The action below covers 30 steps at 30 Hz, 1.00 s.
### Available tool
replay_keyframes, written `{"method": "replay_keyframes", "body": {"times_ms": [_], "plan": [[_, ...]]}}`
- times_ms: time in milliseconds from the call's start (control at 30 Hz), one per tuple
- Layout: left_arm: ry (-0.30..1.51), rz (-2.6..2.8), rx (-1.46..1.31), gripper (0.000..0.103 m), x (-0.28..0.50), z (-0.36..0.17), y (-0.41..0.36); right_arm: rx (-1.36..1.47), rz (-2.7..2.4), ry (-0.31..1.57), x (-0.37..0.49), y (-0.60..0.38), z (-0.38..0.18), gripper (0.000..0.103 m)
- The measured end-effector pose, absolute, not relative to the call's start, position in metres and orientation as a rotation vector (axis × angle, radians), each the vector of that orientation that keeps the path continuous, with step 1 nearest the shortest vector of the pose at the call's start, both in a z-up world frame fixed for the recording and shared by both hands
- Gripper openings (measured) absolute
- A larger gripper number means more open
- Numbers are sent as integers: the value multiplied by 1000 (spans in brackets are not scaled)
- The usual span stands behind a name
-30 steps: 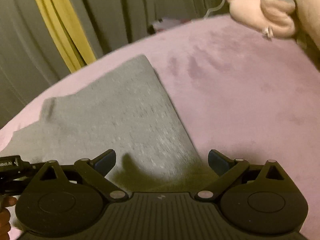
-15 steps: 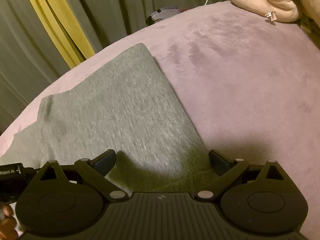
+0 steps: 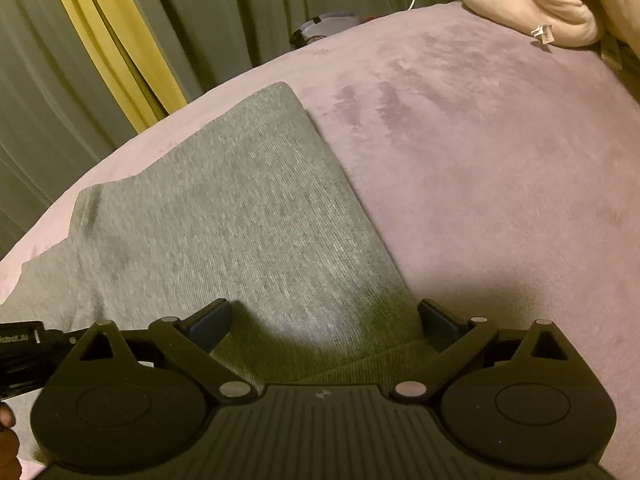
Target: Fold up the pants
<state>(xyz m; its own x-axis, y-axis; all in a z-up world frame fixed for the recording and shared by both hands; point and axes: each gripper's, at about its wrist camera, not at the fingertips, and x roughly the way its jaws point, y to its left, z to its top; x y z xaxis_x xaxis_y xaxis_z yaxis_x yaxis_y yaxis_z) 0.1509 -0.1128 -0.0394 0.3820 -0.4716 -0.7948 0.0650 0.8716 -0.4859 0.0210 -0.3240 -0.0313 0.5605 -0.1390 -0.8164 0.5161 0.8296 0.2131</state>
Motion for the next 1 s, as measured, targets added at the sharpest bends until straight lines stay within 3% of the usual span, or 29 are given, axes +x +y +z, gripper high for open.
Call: {"method": "replay_keyframes", "body": {"times_ms": [300, 1000], "plan": [[1064, -369, -340, 15, 139, -3, -108, 456, -394, 865, 17, -323, -28, 99], [1034, -252, -324, 15, 139, 4, -61, 418, -400, 848, 16, -319, -24, 99]]}}
